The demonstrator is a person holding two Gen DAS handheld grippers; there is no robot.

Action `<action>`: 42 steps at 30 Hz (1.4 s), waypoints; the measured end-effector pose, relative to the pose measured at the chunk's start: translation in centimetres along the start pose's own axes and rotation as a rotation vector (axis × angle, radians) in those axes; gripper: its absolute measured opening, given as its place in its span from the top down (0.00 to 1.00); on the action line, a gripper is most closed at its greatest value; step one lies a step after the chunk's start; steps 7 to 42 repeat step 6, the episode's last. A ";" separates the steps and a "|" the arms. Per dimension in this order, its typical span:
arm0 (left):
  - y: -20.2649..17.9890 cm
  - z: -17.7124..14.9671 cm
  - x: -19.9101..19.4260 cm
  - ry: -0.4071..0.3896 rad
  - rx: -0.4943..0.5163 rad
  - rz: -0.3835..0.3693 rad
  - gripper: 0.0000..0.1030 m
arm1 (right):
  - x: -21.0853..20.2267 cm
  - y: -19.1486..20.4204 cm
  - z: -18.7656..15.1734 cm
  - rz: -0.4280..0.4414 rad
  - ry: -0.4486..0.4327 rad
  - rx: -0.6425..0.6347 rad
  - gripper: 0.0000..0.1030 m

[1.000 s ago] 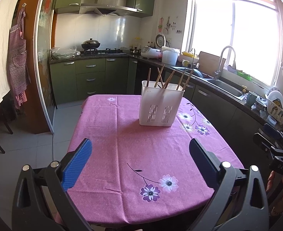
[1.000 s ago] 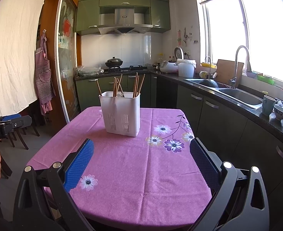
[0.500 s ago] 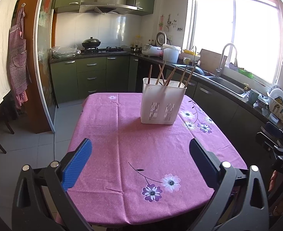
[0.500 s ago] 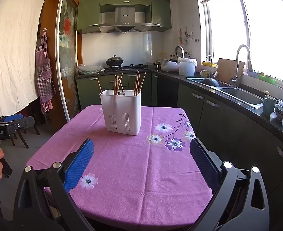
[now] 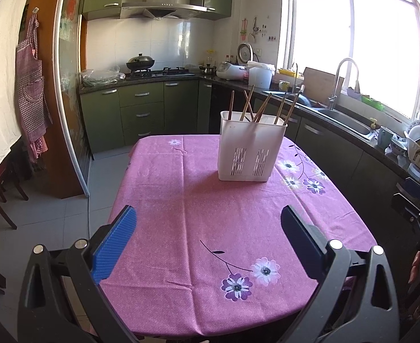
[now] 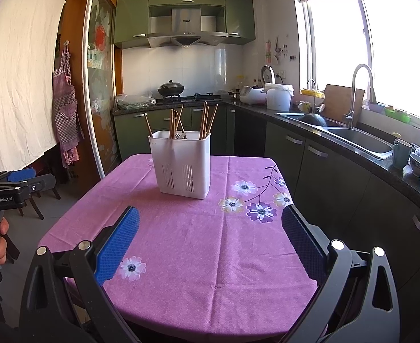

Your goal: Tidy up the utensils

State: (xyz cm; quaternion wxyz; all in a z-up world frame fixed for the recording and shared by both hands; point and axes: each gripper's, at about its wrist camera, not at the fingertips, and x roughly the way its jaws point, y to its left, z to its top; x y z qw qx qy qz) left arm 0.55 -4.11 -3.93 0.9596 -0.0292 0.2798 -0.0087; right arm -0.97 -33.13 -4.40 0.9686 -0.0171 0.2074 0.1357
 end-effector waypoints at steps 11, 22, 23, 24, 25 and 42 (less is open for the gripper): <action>0.3 -0.5 1.1 0.028 0.000 0.028 0.07 | 0.4 -0.2 -0.1 -0.001 0.009 0.003 0.05; 0.3 -0.5 1.1 0.028 0.000 0.028 0.07 | 0.4 -0.2 -0.1 -0.001 0.009 0.003 0.05; 0.3 -0.5 1.1 0.028 0.000 0.028 0.07 | 0.4 -0.2 -0.1 -0.001 0.009 0.003 0.05; 0.3 -0.5 1.1 0.028 0.000 0.028 0.07 | 0.4 -0.2 -0.1 -0.001 0.009 0.003 0.05; 0.3 -0.5 1.1 0.028 0.000 0.028 0.07 | 0.4 -0.2 -0.1 -0.001 0.009 0.003 0.05; 0.3 -0.5 1.1 0.028 0.000 0.028 0.07 | 0.4 -0.2 -0.1 -0.001 0.009 0.003 0.05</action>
